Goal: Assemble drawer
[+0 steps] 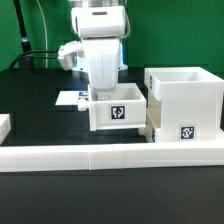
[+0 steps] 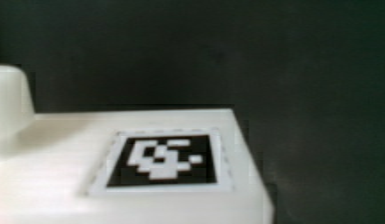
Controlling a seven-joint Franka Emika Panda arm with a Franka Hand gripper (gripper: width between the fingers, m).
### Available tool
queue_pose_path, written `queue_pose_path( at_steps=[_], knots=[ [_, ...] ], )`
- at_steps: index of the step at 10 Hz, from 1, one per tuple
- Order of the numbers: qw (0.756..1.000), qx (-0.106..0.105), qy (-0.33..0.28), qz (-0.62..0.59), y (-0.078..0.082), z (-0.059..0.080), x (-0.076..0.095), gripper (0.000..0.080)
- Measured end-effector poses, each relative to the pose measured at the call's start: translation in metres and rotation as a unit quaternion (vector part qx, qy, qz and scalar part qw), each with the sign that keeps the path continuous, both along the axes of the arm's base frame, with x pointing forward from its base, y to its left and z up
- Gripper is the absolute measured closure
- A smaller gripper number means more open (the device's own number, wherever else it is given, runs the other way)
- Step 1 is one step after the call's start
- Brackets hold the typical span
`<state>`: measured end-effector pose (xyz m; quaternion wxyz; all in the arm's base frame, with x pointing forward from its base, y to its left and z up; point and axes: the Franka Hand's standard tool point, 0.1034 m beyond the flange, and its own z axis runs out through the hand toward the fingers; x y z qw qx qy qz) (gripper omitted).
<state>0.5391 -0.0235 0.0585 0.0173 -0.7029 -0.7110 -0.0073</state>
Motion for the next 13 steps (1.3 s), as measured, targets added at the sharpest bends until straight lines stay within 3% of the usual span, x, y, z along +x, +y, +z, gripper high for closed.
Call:
queue_pose_path(
  at_steps=[3, 9, 13],
  knots=[
    [1.000, 0.000, 0.002, 0.001, 0.010, -0.001, -0.002, 0.0757],
    [1.000, 0.001, 0.003, -0.009, 0.010, -0.002, -0.002, 0.0757],
    [1.000, 0.001, 0.003, -0.012, 0.021, -0.001, -0.002, 0.0757]
  ],
)
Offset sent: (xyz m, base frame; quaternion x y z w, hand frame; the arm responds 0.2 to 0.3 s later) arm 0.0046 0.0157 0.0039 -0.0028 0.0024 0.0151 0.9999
